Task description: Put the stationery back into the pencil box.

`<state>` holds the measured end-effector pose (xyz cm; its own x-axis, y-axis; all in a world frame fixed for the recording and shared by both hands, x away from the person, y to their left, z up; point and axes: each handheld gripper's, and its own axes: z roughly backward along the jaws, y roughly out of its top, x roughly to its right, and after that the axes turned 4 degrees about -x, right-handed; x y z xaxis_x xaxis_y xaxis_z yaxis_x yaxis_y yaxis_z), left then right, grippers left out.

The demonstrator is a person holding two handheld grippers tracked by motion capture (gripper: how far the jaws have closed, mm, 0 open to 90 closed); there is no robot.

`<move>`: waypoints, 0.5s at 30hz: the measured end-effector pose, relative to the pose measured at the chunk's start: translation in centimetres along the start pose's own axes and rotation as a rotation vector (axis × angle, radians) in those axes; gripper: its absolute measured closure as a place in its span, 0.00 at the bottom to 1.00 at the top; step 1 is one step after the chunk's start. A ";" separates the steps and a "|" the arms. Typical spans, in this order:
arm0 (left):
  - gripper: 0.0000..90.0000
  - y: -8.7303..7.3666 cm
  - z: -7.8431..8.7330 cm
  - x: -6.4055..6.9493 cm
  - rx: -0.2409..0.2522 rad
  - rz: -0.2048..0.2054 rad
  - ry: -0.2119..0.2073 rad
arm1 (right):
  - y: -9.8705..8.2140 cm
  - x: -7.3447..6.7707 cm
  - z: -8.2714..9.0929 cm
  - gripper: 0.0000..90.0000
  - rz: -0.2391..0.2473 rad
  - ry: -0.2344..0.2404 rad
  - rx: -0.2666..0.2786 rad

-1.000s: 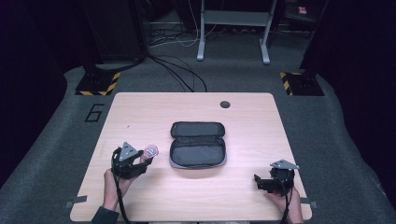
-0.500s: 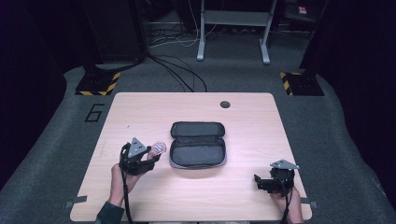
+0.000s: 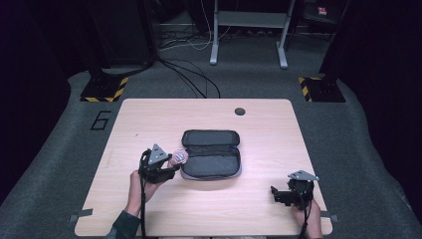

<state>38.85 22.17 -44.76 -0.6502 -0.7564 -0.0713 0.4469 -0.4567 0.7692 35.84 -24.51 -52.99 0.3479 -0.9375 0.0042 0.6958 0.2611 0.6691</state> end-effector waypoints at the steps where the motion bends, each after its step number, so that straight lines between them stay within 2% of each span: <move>1: 0.56 0.1 -0.2 0.1 -0.003 0.005 -0.009 | 0.0 0.0 0.0 0.00 0.000 0.000 0.000; 11: 0.55 1.6 -1.9 0.8 -0.008 -0.007 -0.051 | 0.0 0.0 0.0 0.00 0.001 0.002 0.001; 15: 0.55 2.2 -2.4 1.0 -0.008 -0.026 -0.061 | 0.0 0.0 0.0 0.00 0.002 0.003 0.001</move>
<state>40.61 19.27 -44.70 -0.6982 -0.7140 -0.0522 0.4342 -0.4802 0.7622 35.86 -24.54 -53.00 0.3509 -0.9364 0.0031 0.6944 0.2625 0.6700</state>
